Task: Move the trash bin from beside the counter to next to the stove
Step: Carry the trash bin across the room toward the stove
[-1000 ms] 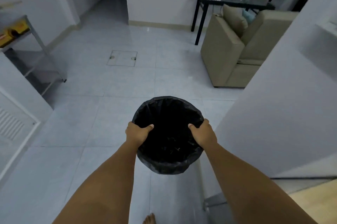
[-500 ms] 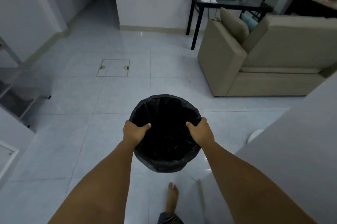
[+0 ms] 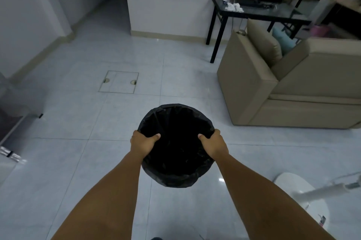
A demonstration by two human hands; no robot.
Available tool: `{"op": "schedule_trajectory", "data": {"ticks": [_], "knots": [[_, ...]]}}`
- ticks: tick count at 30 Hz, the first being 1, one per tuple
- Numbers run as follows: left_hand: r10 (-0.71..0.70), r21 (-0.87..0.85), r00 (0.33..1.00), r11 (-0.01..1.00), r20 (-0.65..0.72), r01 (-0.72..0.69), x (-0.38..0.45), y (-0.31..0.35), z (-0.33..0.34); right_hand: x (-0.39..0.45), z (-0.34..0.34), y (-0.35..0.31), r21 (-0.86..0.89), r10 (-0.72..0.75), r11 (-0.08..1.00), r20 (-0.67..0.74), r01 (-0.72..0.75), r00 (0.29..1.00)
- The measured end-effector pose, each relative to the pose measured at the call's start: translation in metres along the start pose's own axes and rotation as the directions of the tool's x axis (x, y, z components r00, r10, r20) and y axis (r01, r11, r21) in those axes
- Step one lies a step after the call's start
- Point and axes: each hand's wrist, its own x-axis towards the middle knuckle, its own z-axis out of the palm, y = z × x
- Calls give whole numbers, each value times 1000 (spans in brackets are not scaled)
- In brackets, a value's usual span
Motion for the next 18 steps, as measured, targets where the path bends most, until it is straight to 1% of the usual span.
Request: {"op": "schedule_trajectory", "data": {"ticks": [3, 6, 12, 18], "knots": [[14, -4, 1000, 1000, -9, -14, 36, 27, 9, 45, -3, -24, -14, -13, 1000, 4, 13, 1000], [-9, 9, 999, 1000, -44, 9, 78, 48, 16, 89, 1, -48, -27, -15, 1000, 21, 15, 1000], [-15, 0, 999, 1000, -41, 15, 185, 102, 18, 189, 13, -112, 8, -20, 1000, 44, 19, 999], [-3, 33, 998, 999, -64, 5, 263, 164, 19, 271, 17, -176, 20, -18, 1000, 52, 17, 998]]}}
